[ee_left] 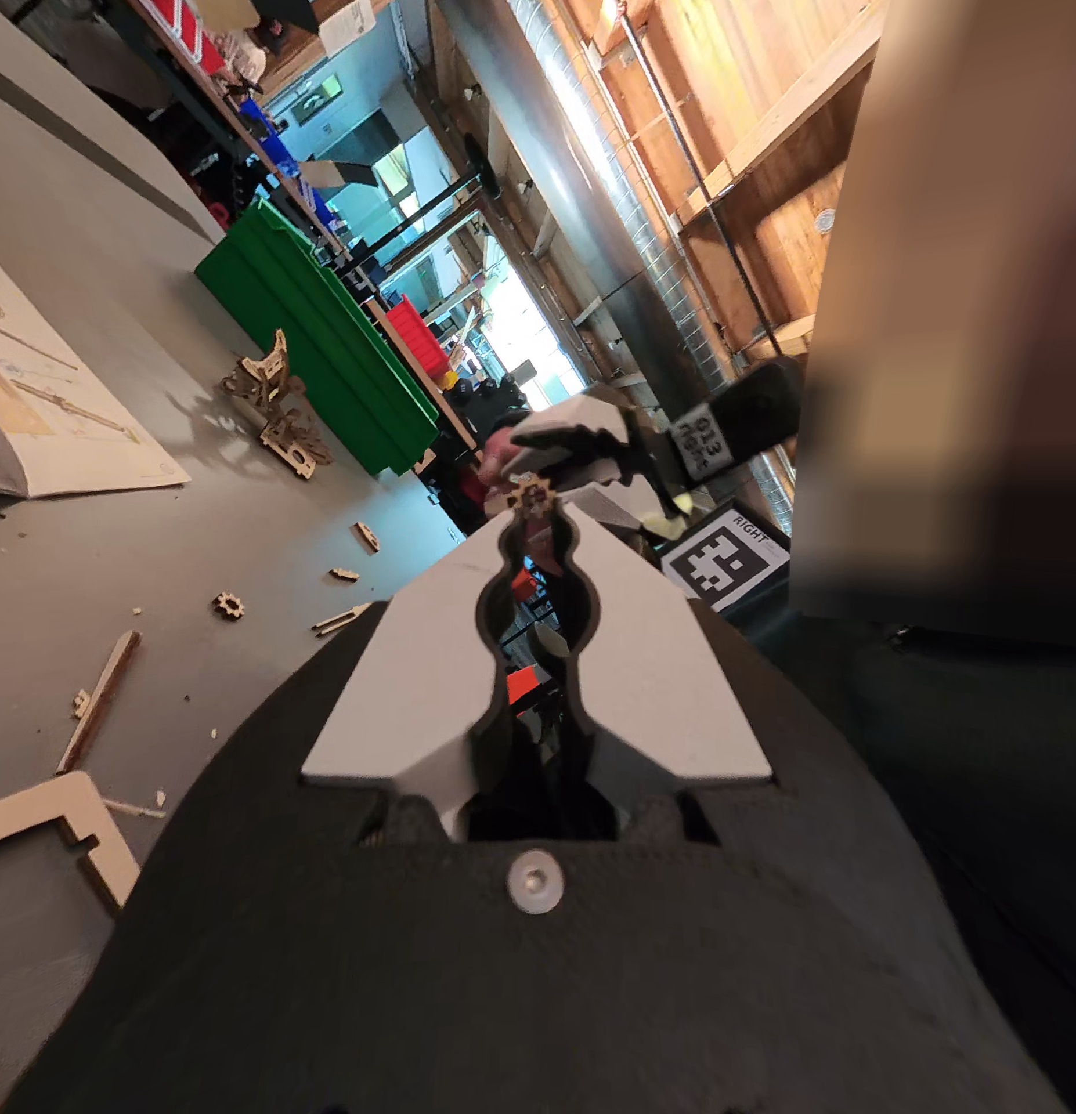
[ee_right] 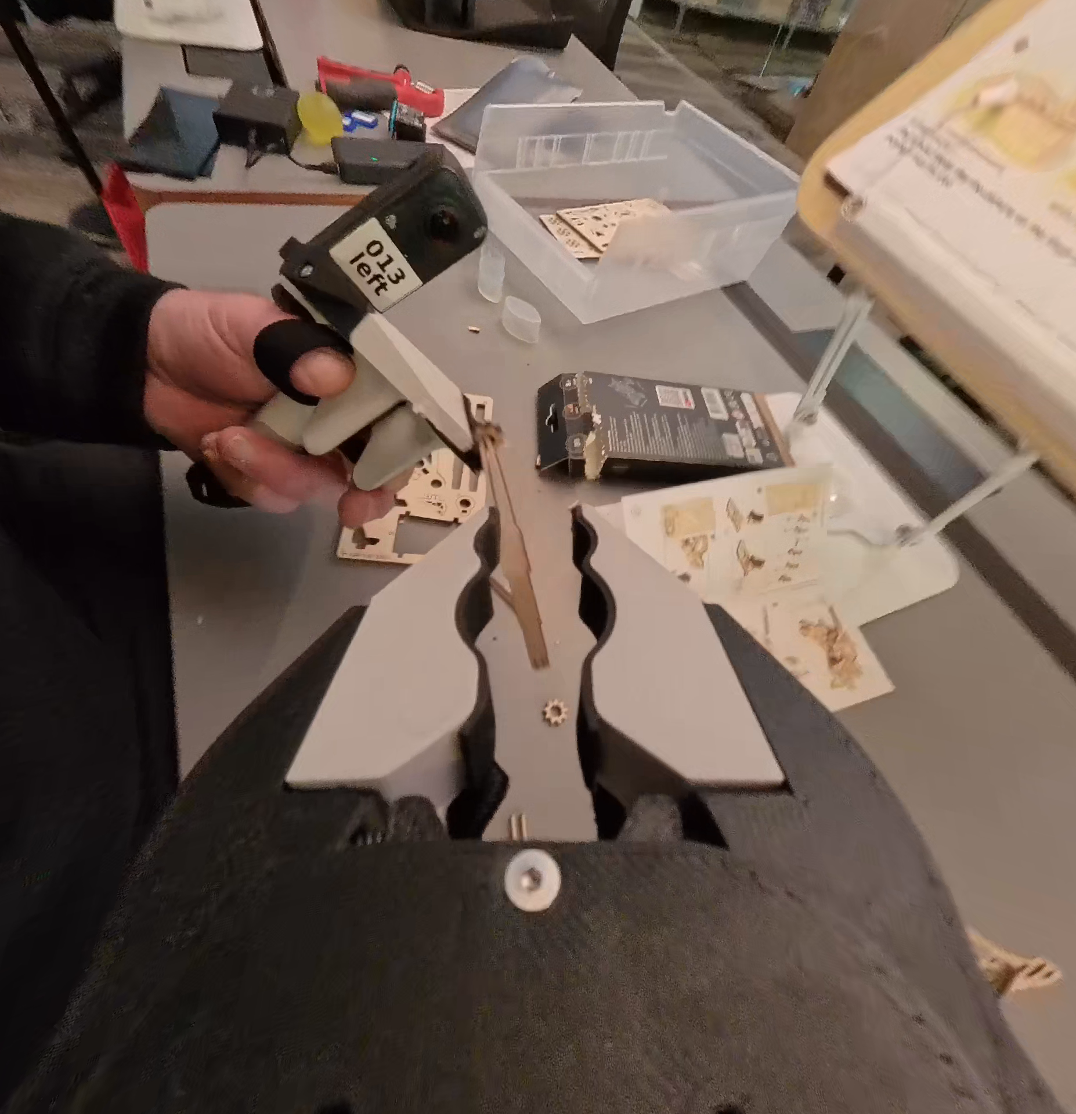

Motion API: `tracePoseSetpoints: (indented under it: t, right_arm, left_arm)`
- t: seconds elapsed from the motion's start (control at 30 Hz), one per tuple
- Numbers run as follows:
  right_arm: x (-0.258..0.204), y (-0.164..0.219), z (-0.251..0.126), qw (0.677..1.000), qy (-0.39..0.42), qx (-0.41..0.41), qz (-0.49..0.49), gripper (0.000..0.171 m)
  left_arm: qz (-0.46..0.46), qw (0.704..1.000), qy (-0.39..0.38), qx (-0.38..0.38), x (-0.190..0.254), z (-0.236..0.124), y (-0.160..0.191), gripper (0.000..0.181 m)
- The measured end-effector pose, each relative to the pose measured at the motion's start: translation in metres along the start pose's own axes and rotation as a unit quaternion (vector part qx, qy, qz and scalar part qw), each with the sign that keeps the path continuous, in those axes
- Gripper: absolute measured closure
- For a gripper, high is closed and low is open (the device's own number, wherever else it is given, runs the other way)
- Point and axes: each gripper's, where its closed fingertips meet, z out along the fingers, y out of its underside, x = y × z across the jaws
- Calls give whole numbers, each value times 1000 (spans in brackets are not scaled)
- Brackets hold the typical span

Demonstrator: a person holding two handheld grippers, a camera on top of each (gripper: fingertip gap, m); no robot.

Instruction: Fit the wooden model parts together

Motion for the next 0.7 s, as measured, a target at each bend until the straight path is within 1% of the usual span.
tracePoseSetpoints:
  t: [0.03,0.1,0.2,0.23,0.3,0.37,0.5,0.6,0.67,0.7]
  right_arm:
    - [4,2,-5,1000,-8,3,26,149]
    - [5,7,-11,995,-48,11,87,147]
    - [-5,9,-15,974,-138,32,179,148]
    - [-8,10,-16,967,-158,39,197,152]
    - [-15,7,-18,956,-189,56,216,167]
    - [-20,5,-20,950,-205,60,227,170]
    - [-23,1,-22,941,-211,73,255,170]
    - [-27,3,-20,935,-220,66,271,170]
    - [-26,0,-20,929,-221,74,286,170]
    - [-26,0,-21,928,-222,77,289,170]
  left_arm:
    - [4,1000,8,0,3,0,0,176]
    - [16,1000,21,-3,9,2,0,174]
    - [33,999,36,-18,16,6,5,174]
    - [40,998,37,-25,18,7,7,175]
    - [51,998,37,-30,20,9,9,175]
    - [57,997,38,-29,21,8,8,175]
    - [77,996,34,-36,22,7,8,175]
    - [105,991,12,-82,16,12,23,174]
    - [105,992,14,-73,18,12,21,175]
    - [108,991,14,-81,18,12,22,175]
